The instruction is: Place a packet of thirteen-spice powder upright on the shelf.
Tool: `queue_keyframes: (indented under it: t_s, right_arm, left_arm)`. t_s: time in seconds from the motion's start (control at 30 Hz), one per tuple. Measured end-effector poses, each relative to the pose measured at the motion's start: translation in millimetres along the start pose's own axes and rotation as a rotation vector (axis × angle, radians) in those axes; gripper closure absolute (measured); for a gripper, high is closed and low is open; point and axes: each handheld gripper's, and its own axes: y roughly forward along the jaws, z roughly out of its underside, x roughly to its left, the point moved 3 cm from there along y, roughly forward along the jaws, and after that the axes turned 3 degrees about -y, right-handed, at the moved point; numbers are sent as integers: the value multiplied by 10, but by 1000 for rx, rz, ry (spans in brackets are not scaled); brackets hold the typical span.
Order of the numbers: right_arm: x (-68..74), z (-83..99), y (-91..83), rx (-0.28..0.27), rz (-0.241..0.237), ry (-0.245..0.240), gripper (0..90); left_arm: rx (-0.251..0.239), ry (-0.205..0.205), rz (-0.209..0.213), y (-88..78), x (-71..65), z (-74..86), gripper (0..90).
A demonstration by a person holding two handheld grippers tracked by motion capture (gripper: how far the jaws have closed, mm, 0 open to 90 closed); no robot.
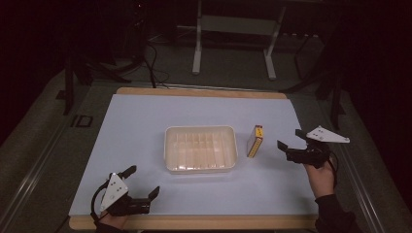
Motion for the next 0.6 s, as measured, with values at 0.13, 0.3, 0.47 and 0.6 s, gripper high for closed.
queue_keyframes:
  t_s: [0.13,0.3,0.47,0.6]
  right_arm:
    - [13,-11,33,66,-55,-3,142]
    - [12,-44,40,130,-110,-24,142]
    - [2,-86,23,192,-150,-38,142]
    - [9,-100,12,252,-178,-57,151]
  left_arm:
    - [0,4,-1,-3,-5,-1,0]
    - [2,5,2,-2,-5,0,0]
    - [3,4,-1,-6,-3,2,0]
    - [2,4,-1,-7,-5,0,0]
